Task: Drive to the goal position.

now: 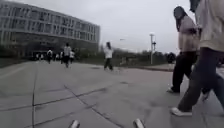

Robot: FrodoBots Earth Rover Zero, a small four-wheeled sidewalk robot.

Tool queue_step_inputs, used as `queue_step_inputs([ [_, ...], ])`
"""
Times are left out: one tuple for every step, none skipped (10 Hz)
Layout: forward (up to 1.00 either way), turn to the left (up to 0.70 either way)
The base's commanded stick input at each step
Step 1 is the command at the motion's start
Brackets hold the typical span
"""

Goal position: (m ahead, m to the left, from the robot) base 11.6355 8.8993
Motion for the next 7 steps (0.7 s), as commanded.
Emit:
queue_step_inputs([
  [0.5, 0.5],
  [0.5, 0.5],
  [0.5, 0.5],
  [0.5, 0.5],
  [0.5, 0.5],
  [0.5, 0.5],
  [0.5, 0.5],
])
